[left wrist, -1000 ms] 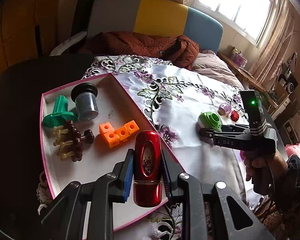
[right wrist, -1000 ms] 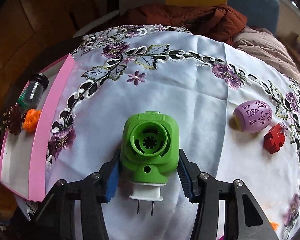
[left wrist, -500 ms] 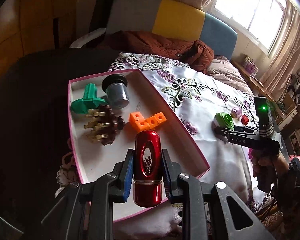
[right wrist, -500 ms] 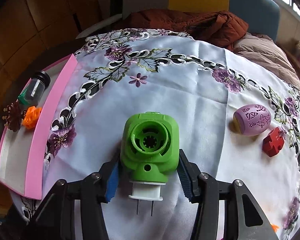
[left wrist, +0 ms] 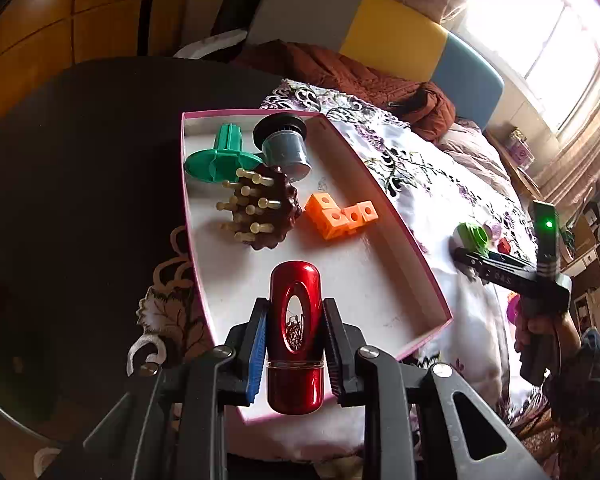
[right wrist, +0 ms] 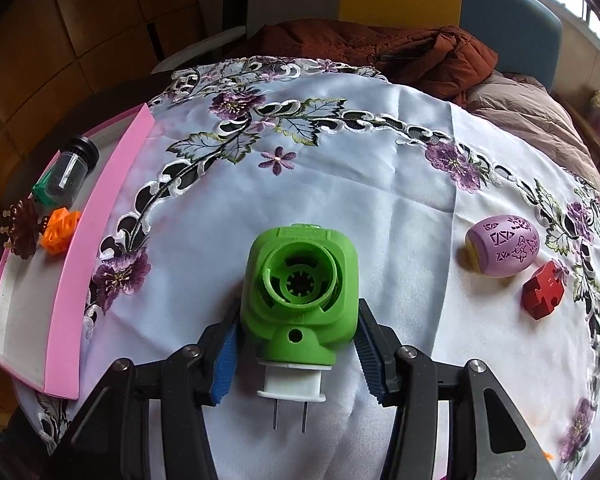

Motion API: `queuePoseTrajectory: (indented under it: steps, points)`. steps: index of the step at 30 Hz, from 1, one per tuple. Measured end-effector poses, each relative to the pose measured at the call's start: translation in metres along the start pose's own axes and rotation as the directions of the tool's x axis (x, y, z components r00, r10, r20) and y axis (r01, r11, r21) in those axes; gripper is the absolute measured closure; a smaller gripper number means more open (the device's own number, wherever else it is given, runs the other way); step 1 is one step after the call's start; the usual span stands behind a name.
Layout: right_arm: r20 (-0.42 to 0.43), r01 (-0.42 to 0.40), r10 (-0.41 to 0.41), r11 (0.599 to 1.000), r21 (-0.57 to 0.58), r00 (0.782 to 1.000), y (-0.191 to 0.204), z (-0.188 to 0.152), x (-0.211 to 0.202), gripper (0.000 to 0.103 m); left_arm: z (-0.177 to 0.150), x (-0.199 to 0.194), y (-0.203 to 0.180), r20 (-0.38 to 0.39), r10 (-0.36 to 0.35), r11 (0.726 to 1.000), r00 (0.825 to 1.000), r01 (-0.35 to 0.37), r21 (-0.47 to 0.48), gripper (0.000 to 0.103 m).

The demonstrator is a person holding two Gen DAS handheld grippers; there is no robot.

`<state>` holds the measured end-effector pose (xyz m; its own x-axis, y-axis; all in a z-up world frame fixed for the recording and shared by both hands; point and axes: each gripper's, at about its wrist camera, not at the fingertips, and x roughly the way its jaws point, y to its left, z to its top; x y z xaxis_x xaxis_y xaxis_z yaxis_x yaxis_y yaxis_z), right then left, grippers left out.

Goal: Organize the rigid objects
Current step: 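Lower the red cylinder into the tray and open the left gripper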

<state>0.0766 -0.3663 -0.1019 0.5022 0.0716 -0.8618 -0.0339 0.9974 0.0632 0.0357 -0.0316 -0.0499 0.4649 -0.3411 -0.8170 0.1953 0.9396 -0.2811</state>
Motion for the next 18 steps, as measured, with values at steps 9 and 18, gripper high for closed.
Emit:
queuePoseTrajectory:
  steps: [9, 18]
  points:
    - [-0.001, 0.0, 0.0, 1.0, -0.001, 1.0, -0.001, 0.001, 0.001, 0.05, 0.012, 0.04, 0.001, -0.053, 0.108, 0.994, 0.993, -0.108, 0.006, 0.078]
    - [-0.001, -0.003, 0.003, 1.0, 0.005, 1.0, -0.001, 0.001, 0.001, 0.05, 0.009, 0.045, 0.004, -0.028, 0.189, 0.981, 0.982, -0.188, 0.039, 0.077]
